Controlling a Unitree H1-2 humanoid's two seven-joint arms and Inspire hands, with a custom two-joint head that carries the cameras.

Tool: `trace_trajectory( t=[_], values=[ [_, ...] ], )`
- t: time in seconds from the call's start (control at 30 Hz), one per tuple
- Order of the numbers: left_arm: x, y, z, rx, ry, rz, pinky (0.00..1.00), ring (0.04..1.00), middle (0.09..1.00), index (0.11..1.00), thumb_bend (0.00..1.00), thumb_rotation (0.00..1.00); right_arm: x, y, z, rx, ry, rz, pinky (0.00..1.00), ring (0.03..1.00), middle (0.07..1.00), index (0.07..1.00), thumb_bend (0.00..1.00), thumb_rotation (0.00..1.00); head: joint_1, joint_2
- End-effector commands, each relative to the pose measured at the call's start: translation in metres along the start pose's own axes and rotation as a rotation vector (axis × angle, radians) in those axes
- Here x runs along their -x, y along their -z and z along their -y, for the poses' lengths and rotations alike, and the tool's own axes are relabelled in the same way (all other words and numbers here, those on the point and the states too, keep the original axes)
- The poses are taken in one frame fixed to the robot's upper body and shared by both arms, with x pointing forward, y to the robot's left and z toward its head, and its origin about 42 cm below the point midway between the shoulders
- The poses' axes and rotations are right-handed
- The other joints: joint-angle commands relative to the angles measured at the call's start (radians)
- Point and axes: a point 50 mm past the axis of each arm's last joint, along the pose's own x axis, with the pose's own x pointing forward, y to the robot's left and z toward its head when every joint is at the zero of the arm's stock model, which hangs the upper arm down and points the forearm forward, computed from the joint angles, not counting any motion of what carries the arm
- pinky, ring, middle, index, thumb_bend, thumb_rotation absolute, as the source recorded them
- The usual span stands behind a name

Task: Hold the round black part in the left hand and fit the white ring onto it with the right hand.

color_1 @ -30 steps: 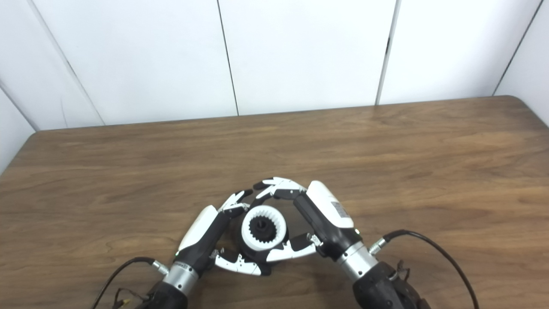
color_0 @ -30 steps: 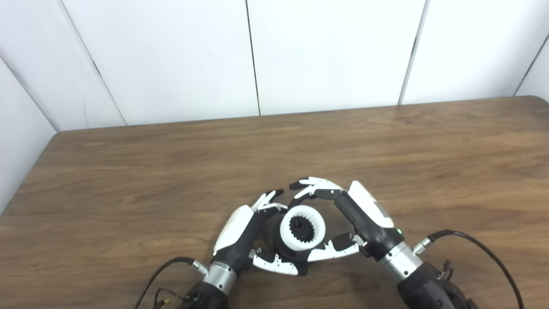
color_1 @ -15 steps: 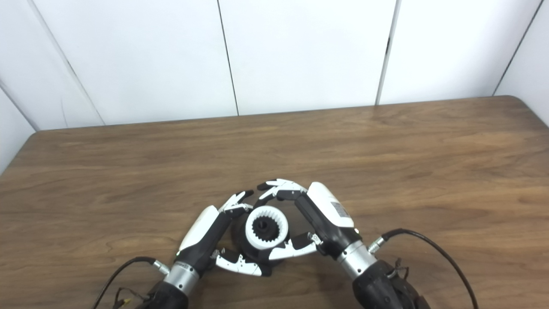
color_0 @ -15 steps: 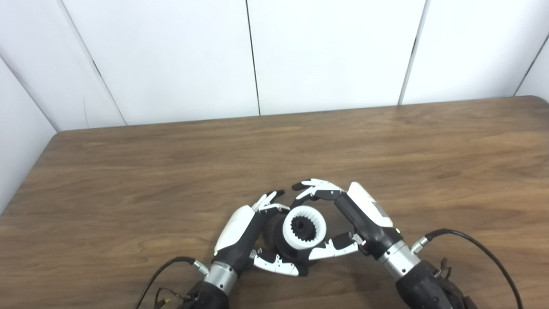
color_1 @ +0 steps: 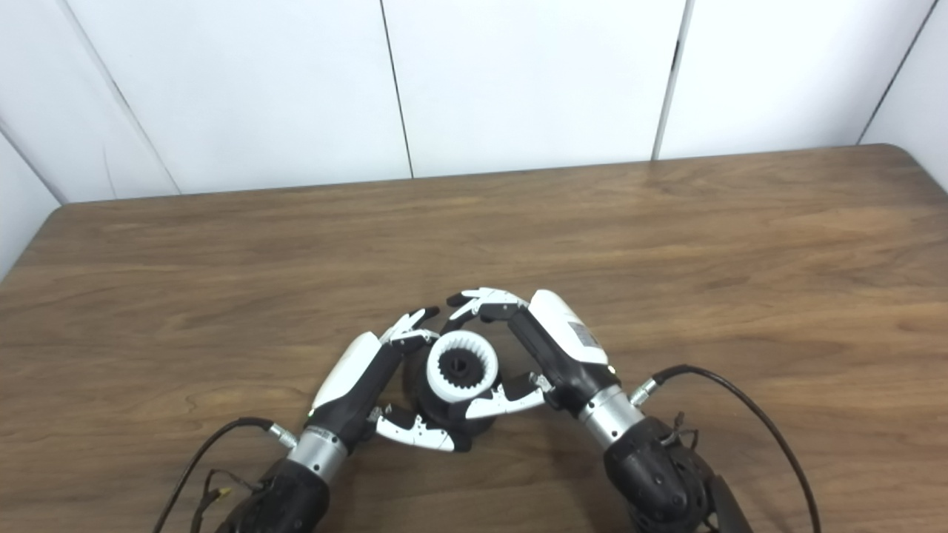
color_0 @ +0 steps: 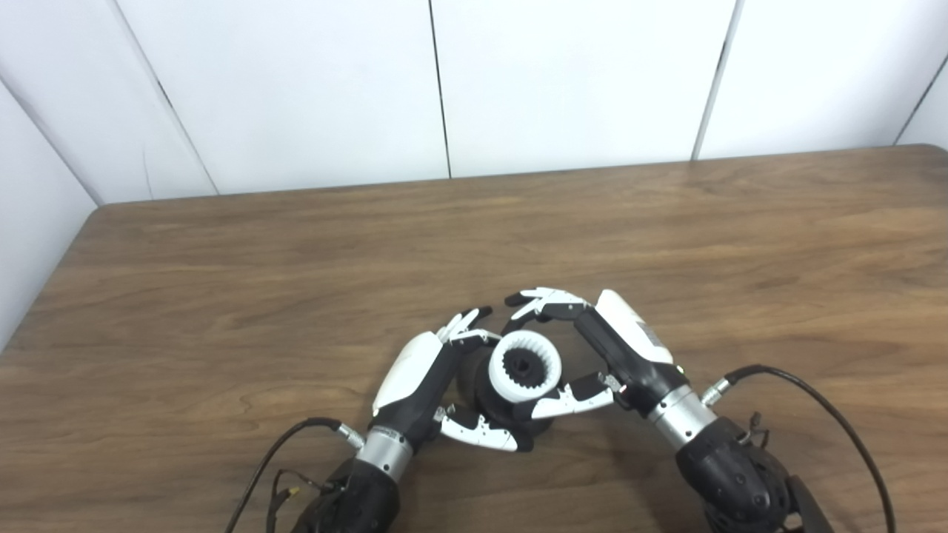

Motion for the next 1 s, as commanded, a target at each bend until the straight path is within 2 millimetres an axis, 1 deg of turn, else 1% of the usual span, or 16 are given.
trace_trajectory(
  t=[0.0, 0.23, 0.4, 0.57, 0.67, 0.73, 0.77, 0.8, 0.83, 0.9, 0.97],
  values=[
    [-0.001, -0.009, -0.003, -0.006, 0.005, 0.036, 0.99, 1.000, 0.977, 0.595, 0.93, 0.25, -0.014, -0.006, 0.007, 0.028, 0.045, 0.038, 0.74, 0.851, 0.804, 0.484, 0.52, 0.15, 0.001, 0.003],
    [-0.002, -0.010, -0.003, -0.008, 0.004, 0.038, 0.99, 1.000, 0.976, 0.594, 0.93, 0.25, -0.016, -0.002, 0.000, 0.025, 0.025, 0.020, 0.74, 0.850, 0.803, 0.484, 0.52, 0.14, 0.004, 0.008],
    [-0.003, -0.010, -0.003, -0.006, 0.000, 0.042, 0.98, 1.000, 0.972, 0.592, 0.92, 0.23, -0.016, 0.001, -0.002, 0.033, 0.014, 0.010, 0.73, 0.849, 0.804, 0.484, 0.51, 0.15, 0.005, 0.009],
    [-0.003, -0.009, -0.003, -0.006, -0.002, 0.038, 0.96, 1.000, 0.969, 0.591, 0.93, 0.24, -0.013, 0.003, -0.001, 0.039, 0.003, -0.001, 0.74, 0.851, 0.805, 0.484, 0.51, 0.15, 0.006, 0.009],
    [-0.004, -0.008, -0.004, -0.006, -0.002, 0.037, 0.96, 1.000, 0.970, 0.591, 0.93, 0.23, -0.012, 0.003, 0.003, 0.048, -0.020, -0.018, 0.75, 0.860, 0.819, 0.489, 0.51, 0.15, 0.006, 0.009],
    [-0.004, -0.008, -0.004, -0.011, -0.004, 0.038, 0.95, 1.000, 0.968, 0.590, 0.93, 0.23, -0.012, 0.002, 0.006, 0.076, -0.045, -0.026, 0.74, 0.866, 0.835, 0.495, 0.51, 0.16, 0.005, 0.007],
    [-0.004, -0.008, -0.004, -0.010, -0.004, 0.039, 0.95, 1.000, 0.967, 0.590, 0.93, 0.23, -0.012, 0.002, 0.008, 0.084, -0.059, -0.031, 0.73, 0.872, 0.849, 0.537, 0.56, 0.22, 0.005, 0.007],
    [-0.004, -0.007, -0.005, -0.010, -0.004, 0.039, 0.95, 1.000, 0.968, 0.590, 0.93, 0.24, -0.012, 0.002, 0.009, 0.088, -0.068, -0.035, 0.74, 0.878, 0.860, 0.617, 0.66, 0.31, 0.006, 0.007],
    [-0.004, -0.007, -0.005, -0.009, -0.003, 0.039, 0.95, 1.000, 0.969, 0.589, 0.93, 0.24, -0.011, 0.002, 0.010, 0.086, -0.084, -0.040, 0.75, 0.884, 0.871, 0.670, 0.72, 0.37, 0.007, 0.008],
    [-0.004, -0.007, -0.005, -0.009, -0.001, 0.038, 0.96, 1.000, 0.972, 0.588, 0.93, 0.23, -0.010, 0.003, 0.011, 0.085, -0.108, -0.048, 0.77, 0.903, 0.899, 0.754, 0.80, 0.45, 0.007, 0.008],
    [-0.004, -0.007, -0.005, -0.010, 0.000, 0.037, 0.96, 1.000, 0.974, 0.588, 0.93, 0.24, -0.009, 0.002, 0.012, 0.078, -0.138, -0.061, 0.79, 0.921, 0.922, 0.804, 0.85, 0.49, 0.006, 0.008]
  ],
)
